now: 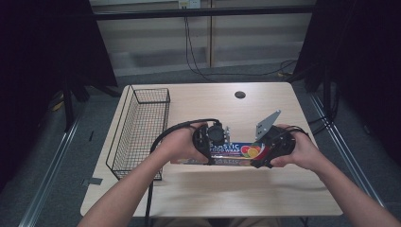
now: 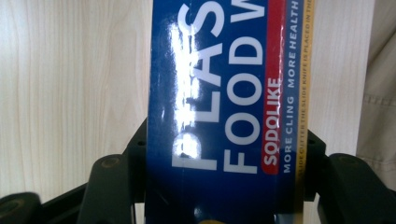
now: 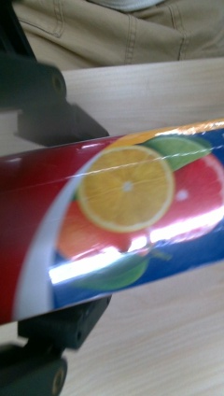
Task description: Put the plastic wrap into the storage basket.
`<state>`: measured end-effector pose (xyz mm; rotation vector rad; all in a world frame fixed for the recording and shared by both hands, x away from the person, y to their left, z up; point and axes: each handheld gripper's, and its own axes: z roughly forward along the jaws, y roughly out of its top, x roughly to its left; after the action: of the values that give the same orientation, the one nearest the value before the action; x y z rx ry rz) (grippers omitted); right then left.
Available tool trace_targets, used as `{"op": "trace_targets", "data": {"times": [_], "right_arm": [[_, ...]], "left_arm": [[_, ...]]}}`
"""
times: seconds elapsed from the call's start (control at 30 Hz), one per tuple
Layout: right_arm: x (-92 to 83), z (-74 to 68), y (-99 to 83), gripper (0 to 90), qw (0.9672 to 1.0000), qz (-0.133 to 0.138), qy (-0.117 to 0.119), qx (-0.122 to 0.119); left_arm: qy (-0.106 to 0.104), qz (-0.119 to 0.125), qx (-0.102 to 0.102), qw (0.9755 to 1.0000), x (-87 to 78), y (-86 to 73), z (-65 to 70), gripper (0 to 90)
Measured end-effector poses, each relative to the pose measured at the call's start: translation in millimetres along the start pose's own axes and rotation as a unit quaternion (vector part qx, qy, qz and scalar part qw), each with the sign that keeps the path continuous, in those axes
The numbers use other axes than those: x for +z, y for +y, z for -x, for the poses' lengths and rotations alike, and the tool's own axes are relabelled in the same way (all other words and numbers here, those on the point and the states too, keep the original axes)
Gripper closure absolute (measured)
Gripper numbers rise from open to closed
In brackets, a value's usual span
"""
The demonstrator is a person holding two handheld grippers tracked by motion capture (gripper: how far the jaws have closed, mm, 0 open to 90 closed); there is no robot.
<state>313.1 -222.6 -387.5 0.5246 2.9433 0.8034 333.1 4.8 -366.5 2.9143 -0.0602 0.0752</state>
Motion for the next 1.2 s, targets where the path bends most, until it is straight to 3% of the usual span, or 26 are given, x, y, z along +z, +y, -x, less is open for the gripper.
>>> {"op": "trace_targets", "data": {"times": [0.03,0.2,0.3,0.4,0.5,0.57,0.77,0.9,0.93,0.97,1.0,1.03,1.2], "right_arm": [[-3.0,2.0,-1.3,22.0,0.9999,0.01,-0.001,0.008],[-16.5,9.5,-7.1,14.2,0.9982,0.032,-0.023,0.046],[-22.8,13.9,-12.0,11.1,0.9967,0.048,-0.037,0.055],[-26.6,16.1,-16.5,9.5,0.9951,0.058,-0.045,0.067],[-27.2,17.5,-19.6,8.6,0.9942,0.064,-0.051,0.071],[-27.1,19.3,-21.3,7.9,0.9936,0.071,-0.055,0.068],[-30.2,20.0,-25.3,6.5,0.9901,0.09,-0.064,0.087],[-28.4,21.5,-28.9,5.3,0.9892,0.091,-0.065,0.094],[-27.2,21.4,-29.4,4.6,0.989,0.09,-0.068,0.096],[-25.9,20.8,-30.2,4.4,0.9888,0.092,-0.067,0.097],[-24.3,20.6,-30.9,4.0,0.989,0.092,-0.066,0.095],[-22.9,20.1,-31.5,3.8,0.9889,0.089,-0.068,0.098],[-18.8,19.8,-34.4,3.0,0.9881,0.092,-0.073,0.099]], "left_arm": [[0.002,-0.009,0.002,1.0,-0.5,-1.3,-0.9,42.5],[0.0,0.0,-0.026,0.9997,-1.9,-12.8,-3.8,42.7],[0.002,-0.003,-0.037,0.9993,-4.5,-19.1,-6.9,42.9],[0.003,0.0,-0.061,0.9982,-8.3,-24.8,-8.3,43.1],[0.008,0.006,-0.066,0.9977,-13.2,-29.9,-10.4,43.1],[0.012,0.018,-0.081,0.9965,-16.0,-34.6,-12.6,43.2],[0.021,0.023,-0.111,0.9934,-26.1,-49.5,-19.4,43.2],[0.026,0.03,-0.141,0.9892,-33.4,-60.0,-24.1,43.2],[0.028,0.026,-0.14,0.9894,-35.8,-62.2,-25.3,43.2],[0.034,0.032,-0.151,0.9874,-35.8,-64.8,-24.9,43.2],[0.029,0.029,-0.154,0.9873,-37.5,-67.4,-26.7,43.3],[0.04,0.027,-0.159,0.9861,-38.6,-69.7,-26.7,43.3],[0.051,0.032,-0.196,0.9788,-46.1,-84.3,-29.5,43.4]]}}
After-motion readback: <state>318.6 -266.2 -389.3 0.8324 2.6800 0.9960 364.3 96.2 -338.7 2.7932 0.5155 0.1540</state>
